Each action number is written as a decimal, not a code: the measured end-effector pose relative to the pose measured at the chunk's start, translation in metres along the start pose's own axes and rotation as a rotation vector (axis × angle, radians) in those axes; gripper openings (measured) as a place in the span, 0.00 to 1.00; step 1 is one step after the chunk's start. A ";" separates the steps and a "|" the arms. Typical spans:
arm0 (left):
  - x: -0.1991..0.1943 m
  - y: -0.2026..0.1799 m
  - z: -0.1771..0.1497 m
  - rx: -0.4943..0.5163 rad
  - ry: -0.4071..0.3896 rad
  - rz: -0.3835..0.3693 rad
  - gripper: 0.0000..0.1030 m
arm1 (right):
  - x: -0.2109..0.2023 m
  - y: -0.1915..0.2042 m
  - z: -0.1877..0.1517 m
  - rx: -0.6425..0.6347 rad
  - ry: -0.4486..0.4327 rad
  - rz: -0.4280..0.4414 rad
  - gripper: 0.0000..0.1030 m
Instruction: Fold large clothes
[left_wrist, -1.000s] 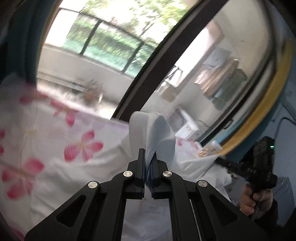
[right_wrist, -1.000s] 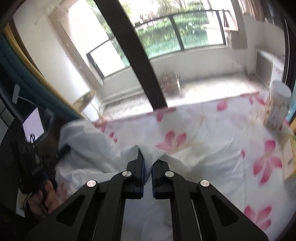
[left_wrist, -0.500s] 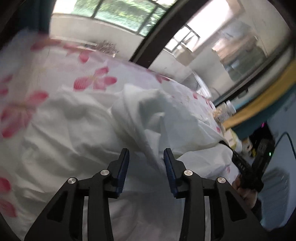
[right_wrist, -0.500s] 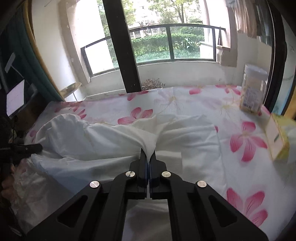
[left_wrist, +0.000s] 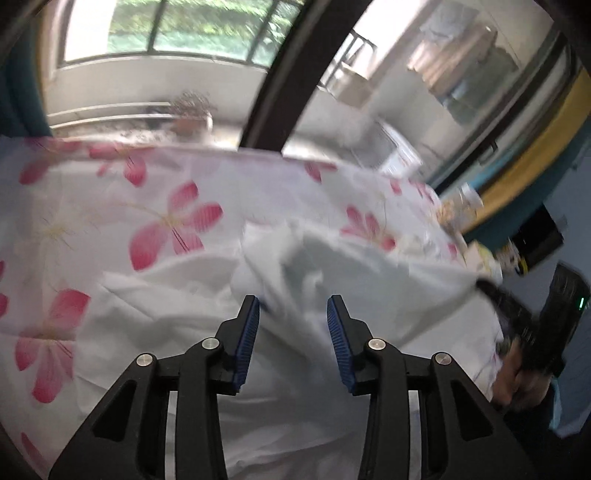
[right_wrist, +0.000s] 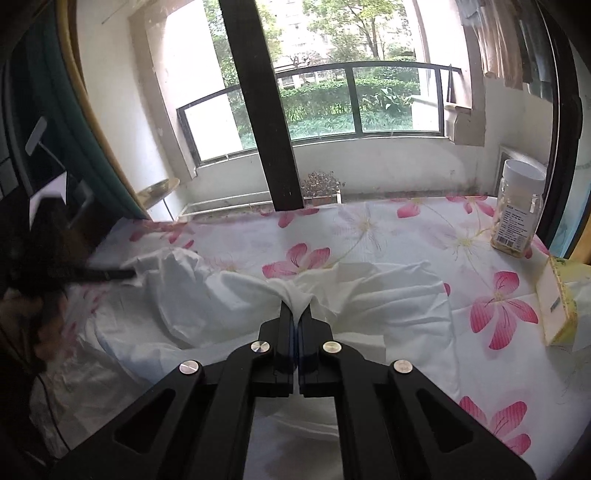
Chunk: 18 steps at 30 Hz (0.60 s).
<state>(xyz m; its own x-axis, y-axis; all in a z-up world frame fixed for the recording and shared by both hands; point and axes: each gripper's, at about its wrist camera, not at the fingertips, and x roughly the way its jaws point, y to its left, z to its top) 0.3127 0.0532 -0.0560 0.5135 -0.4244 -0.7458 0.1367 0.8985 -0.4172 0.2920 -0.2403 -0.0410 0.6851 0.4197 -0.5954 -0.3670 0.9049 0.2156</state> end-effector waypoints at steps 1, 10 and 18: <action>0.004 0.001 -0.004 0.014 0.018 0.000 0.26 | 0.000 0.001 0.002 0.000 -0.002 -0.001 0.01; -0.021 0.015 0.006 -0.049 -0.089 -0.056 0.05 | 0.001 0.020 0.040 -0.054 -0.041 0.005 0.01; -0.043 0.022 0.031 -0.130 -0.274 -0.073 0.05 | 0.015 0.039 0.077 -0.172 -0.192 -0.013 0.01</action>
<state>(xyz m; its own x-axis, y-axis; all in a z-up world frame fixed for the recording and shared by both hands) 0.3203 0.0943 -0.0170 0.7177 -0.4254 -0.5513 0.0812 0.8375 -0.5404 0.3371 -0.1932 0.0181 0.7914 0.4284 -0.4360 -0.4474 0.8920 0.0643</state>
